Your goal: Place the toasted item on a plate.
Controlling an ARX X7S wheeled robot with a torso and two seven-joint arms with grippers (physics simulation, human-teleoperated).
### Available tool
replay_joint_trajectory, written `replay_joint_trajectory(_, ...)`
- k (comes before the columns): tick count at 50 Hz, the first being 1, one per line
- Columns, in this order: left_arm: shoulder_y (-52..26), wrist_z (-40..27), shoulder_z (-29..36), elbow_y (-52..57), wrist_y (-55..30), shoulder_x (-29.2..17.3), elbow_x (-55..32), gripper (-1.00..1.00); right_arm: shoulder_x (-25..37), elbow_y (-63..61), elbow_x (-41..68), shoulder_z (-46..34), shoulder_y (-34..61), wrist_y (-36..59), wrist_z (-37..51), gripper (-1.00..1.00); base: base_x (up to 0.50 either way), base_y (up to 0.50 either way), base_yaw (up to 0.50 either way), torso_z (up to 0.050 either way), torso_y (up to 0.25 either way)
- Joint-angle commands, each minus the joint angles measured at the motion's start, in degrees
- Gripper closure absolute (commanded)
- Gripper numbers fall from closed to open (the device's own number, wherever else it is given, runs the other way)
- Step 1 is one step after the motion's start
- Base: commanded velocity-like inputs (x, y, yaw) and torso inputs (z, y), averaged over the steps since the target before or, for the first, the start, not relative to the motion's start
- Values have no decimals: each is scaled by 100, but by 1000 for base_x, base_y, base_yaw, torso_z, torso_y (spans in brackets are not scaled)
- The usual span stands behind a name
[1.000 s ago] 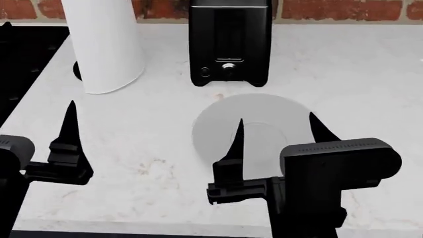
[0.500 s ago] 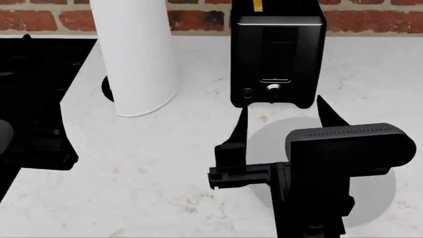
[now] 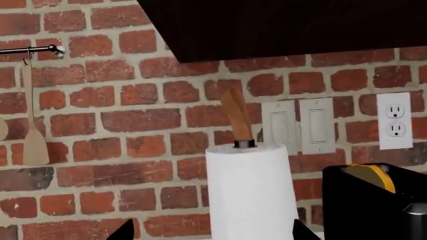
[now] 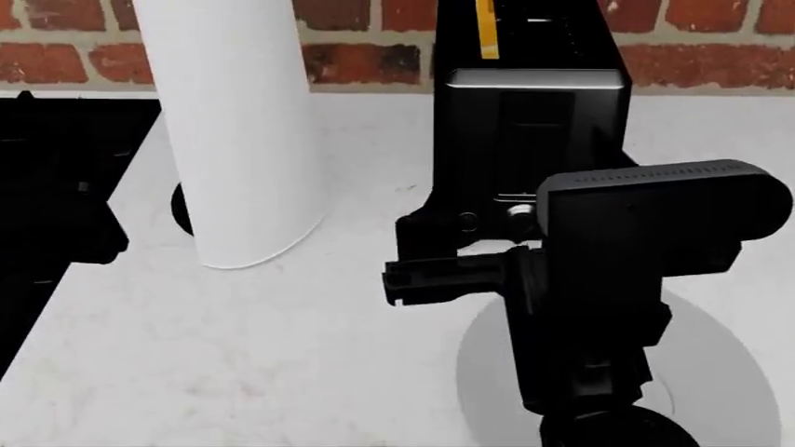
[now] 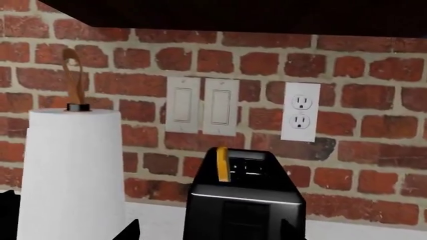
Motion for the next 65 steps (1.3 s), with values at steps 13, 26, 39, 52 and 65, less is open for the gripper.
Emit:
replay_joint_trajectory(13, -867, -98, -56, 143, -675, -44, -215, -100, -48, 114, 195, -18, 558, 401, 92, -100, 413, 1, 0, 50, 0)
replay_joint_trajectory(26, -1069, -135, -128, 246, -884, -73, -315, -100, -49, 190, 292, -26, 613, 358, 80, -100, 221, 0, 0, 50, 0)
replay_joint_trajectory(39, -830, -259, -542, 958, -1623, 53, -714, -100, -8, 367, 269, -132, 556, 185, 112, -100, 78, 0, 0, 40, 0)
replay_joint_trajectory(52, 442, -2291, -1790, 1975, -1878, -933, -4516, -100, -40, 998, 327, -159, 874, 133, 46, -100, 0, 0, 0, 0, 0)
replay_joint_trajectory(65, 983, -2258, -1572, 1881, -1136, -1222, -4302, -100, -35, 1294, 265, -349, 957, -5, 95, -100, 366, 0, 0, 0, 0)
